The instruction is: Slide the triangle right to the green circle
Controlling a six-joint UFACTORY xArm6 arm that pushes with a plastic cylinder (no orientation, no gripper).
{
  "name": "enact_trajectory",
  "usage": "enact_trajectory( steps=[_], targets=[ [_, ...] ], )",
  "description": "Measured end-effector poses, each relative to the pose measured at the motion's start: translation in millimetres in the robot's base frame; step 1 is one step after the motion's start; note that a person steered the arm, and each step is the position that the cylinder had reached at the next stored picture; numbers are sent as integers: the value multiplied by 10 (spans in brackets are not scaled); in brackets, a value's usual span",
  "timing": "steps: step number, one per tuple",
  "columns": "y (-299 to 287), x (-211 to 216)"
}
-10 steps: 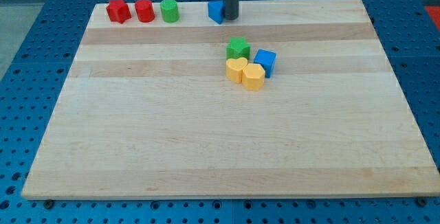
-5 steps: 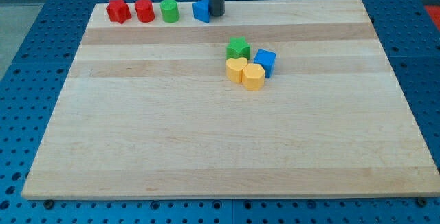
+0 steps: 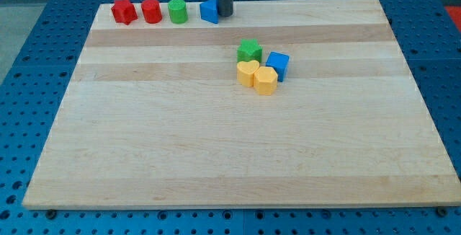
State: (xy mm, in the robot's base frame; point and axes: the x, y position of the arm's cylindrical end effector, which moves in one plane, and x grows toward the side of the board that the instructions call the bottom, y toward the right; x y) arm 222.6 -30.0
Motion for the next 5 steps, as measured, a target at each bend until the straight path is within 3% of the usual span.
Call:
enact_trajectory(
  steps=[3,5],
  targets=[
    [-52,0],
    [786,372]
  ],
)
